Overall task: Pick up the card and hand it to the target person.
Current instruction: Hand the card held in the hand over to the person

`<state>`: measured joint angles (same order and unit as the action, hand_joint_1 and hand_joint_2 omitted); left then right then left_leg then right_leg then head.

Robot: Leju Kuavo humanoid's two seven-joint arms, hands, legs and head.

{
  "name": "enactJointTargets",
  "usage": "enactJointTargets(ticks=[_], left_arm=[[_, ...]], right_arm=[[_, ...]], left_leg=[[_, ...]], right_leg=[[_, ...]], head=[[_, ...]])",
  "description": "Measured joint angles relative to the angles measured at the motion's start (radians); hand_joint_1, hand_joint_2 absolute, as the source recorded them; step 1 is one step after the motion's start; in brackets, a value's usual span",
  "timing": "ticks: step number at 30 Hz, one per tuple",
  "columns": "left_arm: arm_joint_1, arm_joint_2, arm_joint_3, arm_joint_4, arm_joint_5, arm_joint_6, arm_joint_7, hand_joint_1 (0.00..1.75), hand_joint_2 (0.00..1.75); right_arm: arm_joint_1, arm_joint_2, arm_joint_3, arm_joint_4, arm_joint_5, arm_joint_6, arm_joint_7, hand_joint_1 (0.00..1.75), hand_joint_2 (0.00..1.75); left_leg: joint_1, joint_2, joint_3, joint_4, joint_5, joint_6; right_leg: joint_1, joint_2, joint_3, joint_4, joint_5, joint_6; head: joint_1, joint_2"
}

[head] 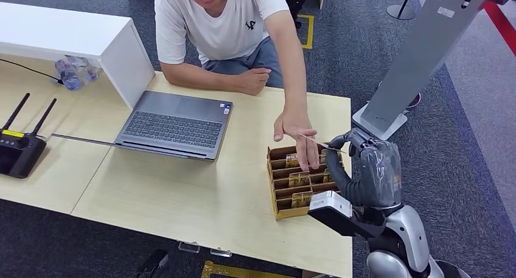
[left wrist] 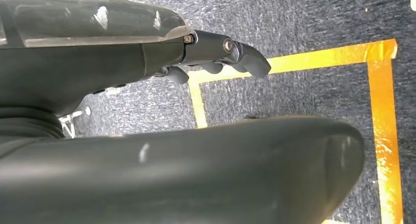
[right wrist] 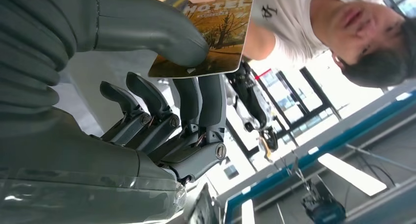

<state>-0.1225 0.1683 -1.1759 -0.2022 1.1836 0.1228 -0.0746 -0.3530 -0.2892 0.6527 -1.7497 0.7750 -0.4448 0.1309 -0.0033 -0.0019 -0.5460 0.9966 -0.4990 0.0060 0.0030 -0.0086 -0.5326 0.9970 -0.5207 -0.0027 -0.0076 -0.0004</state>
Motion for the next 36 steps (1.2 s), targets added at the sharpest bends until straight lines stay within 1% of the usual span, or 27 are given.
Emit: enactJointTargets(ticks=[5, 7, 11, 12, 15, 16, 19, 24, 27, 29, 33, 36], left_arm=[[-0.009, -0.003, 0.0, 0.0, -0.001, -0.001, 0.002, 0.0, 0.0], [-0.011, -0.005, -0.001, 0.0, -0.001, -0.001, 0.004, 0.0, 0.0], [-0.011, -0.008, -0.001, 0.0, 0.001, -0.001, 0.01, 0.0, 0.0], [-0.011, -0.008, -0.001, 0.0, 0.002, -0.001, 0.011, 0.0, 0.44], [-0.01, -0.008, -0.001, 0.0, 0.003, 0.0, 0.011, 0.0, 1.75], [-0.01, -0.008, -0.001, 0.0, 0.003, 0.0, 0.011, 0.0, 1.31], [-0.009, -0.008, -0.002, 0.0, 0.002, 0.001, 0.013, 0.0, 0.0], [-0.002, -0.008, -0.004, 0.0, 0.006, 0.003, 0.002, 0.0, 0.0], [0.002, -0.008, -0.004, 0.0, 0.017, 0.01, 0.0, 0.0, 0.0], [0.005, -0.008, -0.004, 0.0, 0.024, 0.017, 0.0, 0.0, 0.0], [0.013, -0.008, -0.004, 0.0, 0.032, 0.023, 0.005, 0.0, 0.0], [0.015, -0.008, -0.004, 0.0, 0.033, 0.024, 0.017, 0.0, 0.0]], right_arm=[[-0.043, 0.044, 0.012, 0.096, 0.013, -0.105, -0.051, 1.68, 1.75], [-0.056, 0.06, 0.017, 0.13, 0.012, -0.125, -0.064, 1.68, 1.75], [-0.083, 0.09, 0.027, 0.19, 0.009, -0.133, -0.076, 1.68, 1.75], [-0.089, 0.097, 0.03, 0.203, 0.008, -0.134, -0.077, 1.41, 1.75], [-0.097, 0.111, 0.037, 0.232, 0.002, -0.134, -0.079, 0.18, 1.75], [-0.098, 0.114, 0.04, 0.239, -0.002, -0.134, -0.079, 0.03, 1.75], [-0.103, 0.121, 0.049, 0.259, -0.015, -0.133, -0.078, 0.0, 1.75], [-0.105, 0.128, 0.06, 0.282, -0.082, -0.113, -0.072, 0.0, 1.75], [-0.102, 0.129, 0.062, 0.29, -0.171, -0.081, -0.08, 0.0, 1.75], [-0.091, 0.128, 0.061, 0.291, -0.288, -0.047, -0.097, 0.0, 1.75], [-0.042, 0.112, 0.047, 0.275, -0.584, 0.033, -0.122, 0.0, 1.75], [0.013, 0.086, 0.021, 0.245, -0.821, 0.132, -0.123, 0.0, 1.75]], left_leg=[[0.0, 0.0, 0.0, 0.0, 0.0, 0.0], [0.0, 0.0, 0.0, 0.0, 0.0, 0.0], [0.0, 0.0, 0.0, 0.0, 0.0, 0.0], [0.0, 0.0, 0.0, 0.0, 0.0, 0.0], [0.0, 0.0, 0.0, 0.0, 0.0, 0.0], [0.0, 0.0, 0.0, 0.0, 0.0, 0.0], [0.0, 0.0, -0.001, 0.0, 0.0, 0.0], [0.0, 0.0, 0.0, 0.0, 0.0, 0.0], [0.0, 0.0, 0.0, 0.0, 0.0, 0.0], [0.0, 0.0, 0.0, 0.0, 0.0, 0.0], [0.0, 0.0, 0.0, 0.0, 0.0, 0.0], [0.0, 0.0, 0.0, 0.0, 0.0, 0.0]], right_leg=[[0.0, 0.0, 0.0, 0.0, 0.0, 0.0], [0.0, 0.0, 0.0, 0.0, 0.0, 0.0], [0.0, 0.0, 0.0, 0.0, 0.0, 0.0], [0.0, 0.0, 0.0, 0.0, 0.0, 0.0], [0.0, 0.0, 0.0, 0.0, 0.0, 0.0], [0.0, 0.0, 0.0, 0.0, 0.0, 0.0], [0.0, 0.0, -0.001, 0.0, 0.0, 0.0], [0.0, 0.0, -0.001, 0.0, 0.0, 0.0], [0.0, 0.0, -0.001, 0.0, 0.0, 0.0], [0.0, 0.0, -0.001, 0.0, 0.0, 0.0], [0.0, 0.0, -0.001, 0.0, 0.0, 0.0], [0.0, 0.0, -0.001, 0.0, 0.0, 0.0]], head=[[0.0, 0.0], [0.0, 0.0], [0.0, 0.0], [0.0, 0.0], [0.0, 0.0], [0.0, 0.0], [0.0, 0.0], [0.0, 0.0], [0.0, 0.0], [0.0, 0.0], [0.0, 0.0], [0.0, 0.0]])
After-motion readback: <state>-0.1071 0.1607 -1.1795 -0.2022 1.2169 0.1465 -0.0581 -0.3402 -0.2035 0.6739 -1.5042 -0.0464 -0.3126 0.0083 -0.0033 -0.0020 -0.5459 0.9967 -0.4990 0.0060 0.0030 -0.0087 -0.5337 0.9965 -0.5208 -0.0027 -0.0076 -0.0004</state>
